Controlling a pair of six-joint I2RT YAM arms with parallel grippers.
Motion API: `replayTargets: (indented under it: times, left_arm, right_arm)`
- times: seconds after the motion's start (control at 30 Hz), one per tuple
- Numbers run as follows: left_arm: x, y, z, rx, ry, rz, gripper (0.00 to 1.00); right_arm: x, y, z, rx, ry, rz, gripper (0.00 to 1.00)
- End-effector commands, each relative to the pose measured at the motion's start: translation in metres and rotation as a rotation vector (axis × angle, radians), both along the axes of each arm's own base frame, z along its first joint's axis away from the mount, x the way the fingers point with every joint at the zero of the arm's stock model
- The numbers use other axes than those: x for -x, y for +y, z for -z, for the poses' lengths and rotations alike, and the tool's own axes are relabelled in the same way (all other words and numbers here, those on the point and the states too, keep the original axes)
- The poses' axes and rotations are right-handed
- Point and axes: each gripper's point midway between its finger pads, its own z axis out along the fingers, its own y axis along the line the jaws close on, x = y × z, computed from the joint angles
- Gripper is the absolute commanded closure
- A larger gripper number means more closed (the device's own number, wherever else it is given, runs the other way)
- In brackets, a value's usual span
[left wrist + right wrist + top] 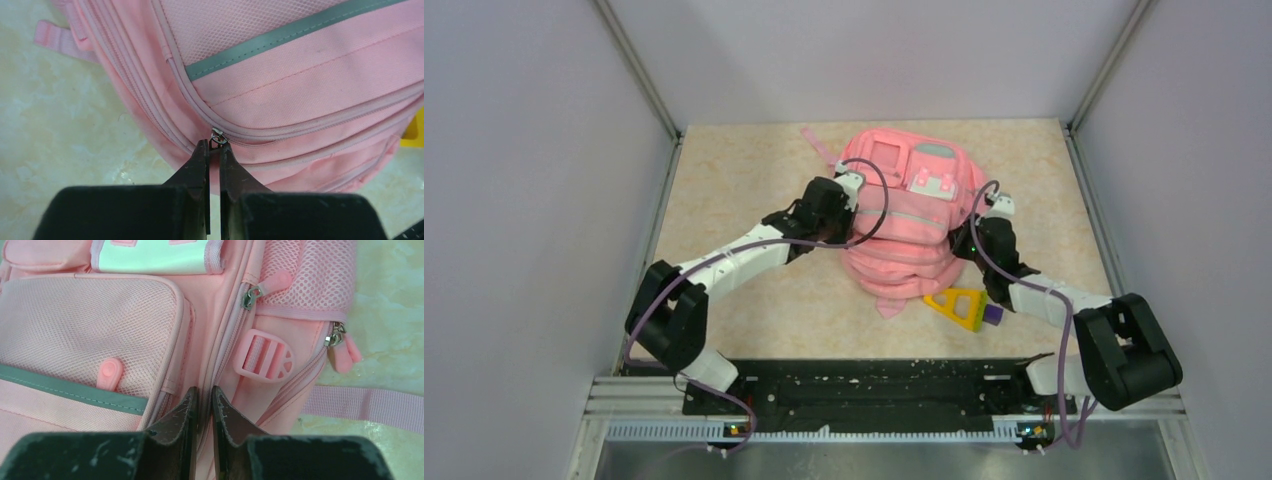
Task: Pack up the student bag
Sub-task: Zip the student bag at the center of the board.
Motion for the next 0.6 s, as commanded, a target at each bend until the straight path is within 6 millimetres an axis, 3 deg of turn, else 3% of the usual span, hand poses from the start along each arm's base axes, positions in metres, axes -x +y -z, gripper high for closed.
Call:
replayTargets:
  times: [0.0, 0.43, 0.57]
  left_arm:
    - [0.042, -0.016, -0.013, 0.122, 0.126, 0.093, 1.0]
    - [0.065, -0.088, -0.028, 0.549, 0.32, 0.007, 1.0]
    - [0.06, -0.082, -0.031, 0.582, 0.283, -0.046, 1.0]
  right_arm:
    - [-0.001, 0.005, 0.003, 0.007, -0.017, 0.003, 1.0]
    - [0.009, 0.038, 0.007, 0.004, -0.047, -0.008, 1.0]
    - [0.011, 0.029, 0.005, 0.037, -0.051, 0.017, 1.0]
